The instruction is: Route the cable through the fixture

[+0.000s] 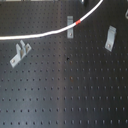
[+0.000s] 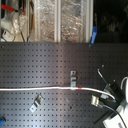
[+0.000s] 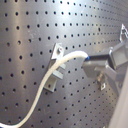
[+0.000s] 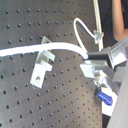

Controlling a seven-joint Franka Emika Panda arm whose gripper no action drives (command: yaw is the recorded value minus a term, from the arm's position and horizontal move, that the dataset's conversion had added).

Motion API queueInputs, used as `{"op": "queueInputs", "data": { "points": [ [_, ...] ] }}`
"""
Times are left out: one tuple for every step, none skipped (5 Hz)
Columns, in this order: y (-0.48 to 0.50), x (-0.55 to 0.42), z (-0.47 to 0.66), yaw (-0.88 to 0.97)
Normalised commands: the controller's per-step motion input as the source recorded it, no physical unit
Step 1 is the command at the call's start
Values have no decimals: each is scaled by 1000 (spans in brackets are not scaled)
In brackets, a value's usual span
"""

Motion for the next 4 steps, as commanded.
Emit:
{"op": "queueInputs", "data": {
  "points": [
    [10,14,0,0],
    [5,-3,11,-14],
    [-274,366,253,-500],
    [21,547,175,-377]
  ]
}}
